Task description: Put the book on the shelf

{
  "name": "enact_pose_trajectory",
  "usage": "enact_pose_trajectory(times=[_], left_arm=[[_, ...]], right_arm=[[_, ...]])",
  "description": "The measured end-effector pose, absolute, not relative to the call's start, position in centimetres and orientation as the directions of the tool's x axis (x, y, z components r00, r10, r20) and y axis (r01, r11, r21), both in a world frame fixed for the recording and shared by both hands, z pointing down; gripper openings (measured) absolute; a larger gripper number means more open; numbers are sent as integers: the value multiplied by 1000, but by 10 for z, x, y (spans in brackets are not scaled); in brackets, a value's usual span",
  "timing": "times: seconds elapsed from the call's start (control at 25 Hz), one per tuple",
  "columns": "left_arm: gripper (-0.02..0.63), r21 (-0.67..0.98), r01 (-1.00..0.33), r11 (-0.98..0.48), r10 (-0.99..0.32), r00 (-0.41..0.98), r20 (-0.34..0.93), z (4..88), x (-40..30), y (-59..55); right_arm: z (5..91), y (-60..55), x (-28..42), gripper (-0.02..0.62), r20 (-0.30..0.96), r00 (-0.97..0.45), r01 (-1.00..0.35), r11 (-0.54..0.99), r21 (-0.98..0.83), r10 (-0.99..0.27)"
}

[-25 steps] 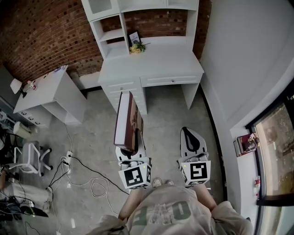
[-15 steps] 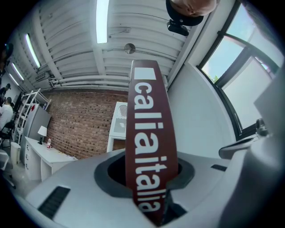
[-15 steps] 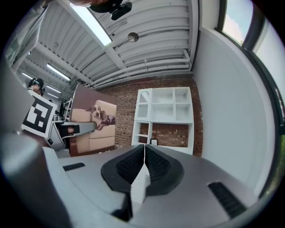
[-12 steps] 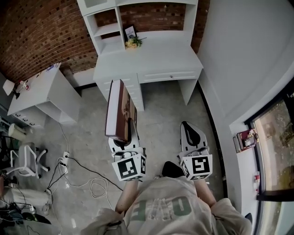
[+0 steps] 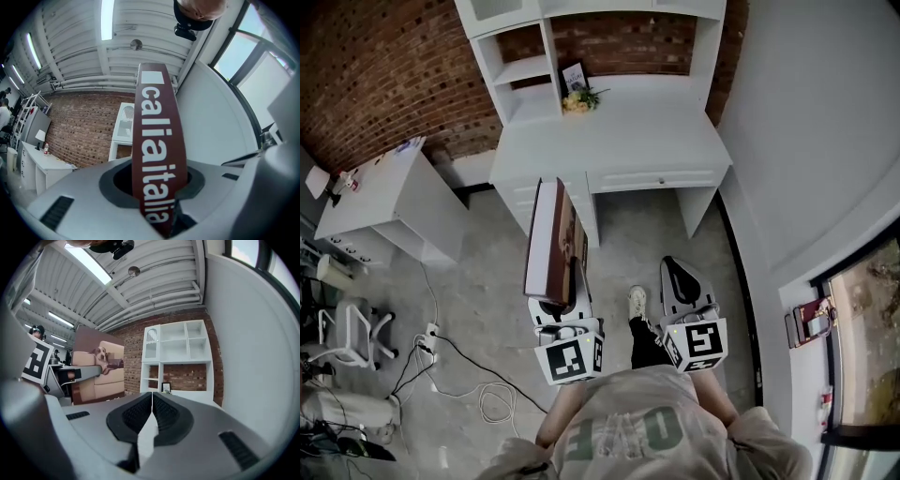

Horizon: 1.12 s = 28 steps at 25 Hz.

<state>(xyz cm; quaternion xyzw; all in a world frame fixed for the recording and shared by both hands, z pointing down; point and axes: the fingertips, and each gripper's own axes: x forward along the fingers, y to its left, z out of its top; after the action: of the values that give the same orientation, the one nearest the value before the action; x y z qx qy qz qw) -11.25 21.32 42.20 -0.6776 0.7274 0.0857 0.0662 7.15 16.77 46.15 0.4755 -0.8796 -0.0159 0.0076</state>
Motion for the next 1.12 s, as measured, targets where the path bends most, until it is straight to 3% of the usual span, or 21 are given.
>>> enact_pose_trajectory(times=[0.68,1.12], left_arm=[[155,44,-984,173,-959,-178,-221,397,-149,-98],[155,16,-985,174,-968,-174,-178,402,-155,-216]], right_arm=[[439,-157,16,17,46,-657,-750,659,54,-752],[449,-278,8,17,66,-656,-752,658,20,-752]])
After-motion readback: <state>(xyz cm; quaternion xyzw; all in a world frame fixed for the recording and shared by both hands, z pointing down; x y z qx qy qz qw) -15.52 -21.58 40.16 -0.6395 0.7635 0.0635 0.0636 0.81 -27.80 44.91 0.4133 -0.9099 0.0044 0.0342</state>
